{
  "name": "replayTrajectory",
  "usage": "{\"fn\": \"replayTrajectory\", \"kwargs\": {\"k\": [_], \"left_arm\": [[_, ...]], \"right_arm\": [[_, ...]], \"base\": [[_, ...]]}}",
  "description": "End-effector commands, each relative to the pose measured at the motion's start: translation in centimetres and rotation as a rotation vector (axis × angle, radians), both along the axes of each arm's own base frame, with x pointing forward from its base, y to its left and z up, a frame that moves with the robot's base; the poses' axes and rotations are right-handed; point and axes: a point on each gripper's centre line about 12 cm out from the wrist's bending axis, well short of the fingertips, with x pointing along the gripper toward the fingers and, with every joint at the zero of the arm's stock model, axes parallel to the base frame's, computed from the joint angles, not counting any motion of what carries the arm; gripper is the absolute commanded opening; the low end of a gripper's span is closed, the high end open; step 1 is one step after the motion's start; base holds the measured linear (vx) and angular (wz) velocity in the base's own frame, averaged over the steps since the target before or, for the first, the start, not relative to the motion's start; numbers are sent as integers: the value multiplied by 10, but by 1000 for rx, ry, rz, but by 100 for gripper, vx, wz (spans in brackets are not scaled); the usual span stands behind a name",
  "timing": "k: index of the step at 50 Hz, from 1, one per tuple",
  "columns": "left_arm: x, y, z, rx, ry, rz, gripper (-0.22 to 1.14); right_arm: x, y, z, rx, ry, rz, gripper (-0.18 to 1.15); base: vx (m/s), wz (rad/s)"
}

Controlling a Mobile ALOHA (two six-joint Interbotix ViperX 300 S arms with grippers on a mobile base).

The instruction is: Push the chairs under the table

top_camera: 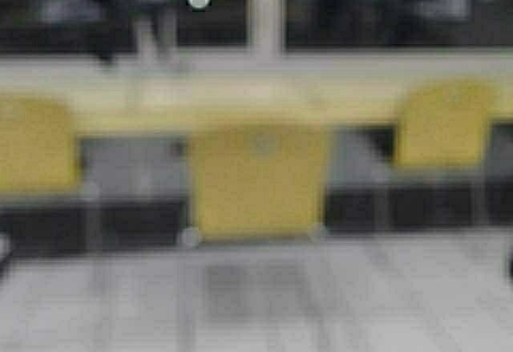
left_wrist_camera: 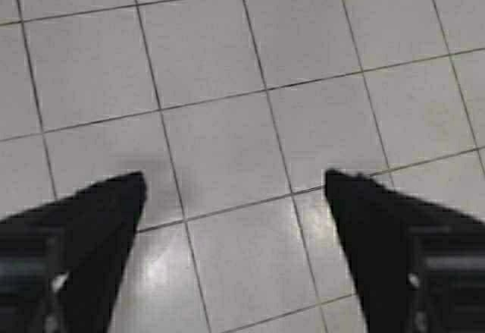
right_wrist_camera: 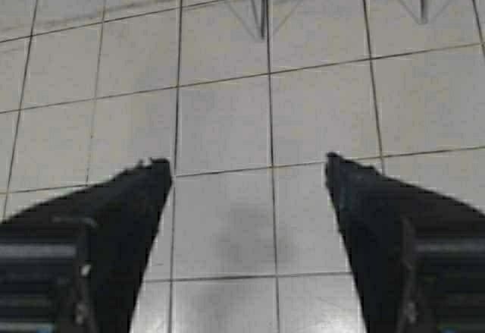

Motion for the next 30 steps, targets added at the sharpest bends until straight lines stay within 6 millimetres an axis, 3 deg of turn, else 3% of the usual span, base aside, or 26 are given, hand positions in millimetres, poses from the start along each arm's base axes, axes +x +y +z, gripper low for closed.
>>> {"fn": "replayTrajectory", "kwargs": {"k": [1,30], "left_arm": [[4,-1,18,-16,-48,1,101],[3,-1,19,-26,-46,5,101]], "right_arm": [[5,2,10,12,-31,-2,95],[5,1,10,26,-23,-15,95]], "base": [[5,-7],[13,-6]]}}
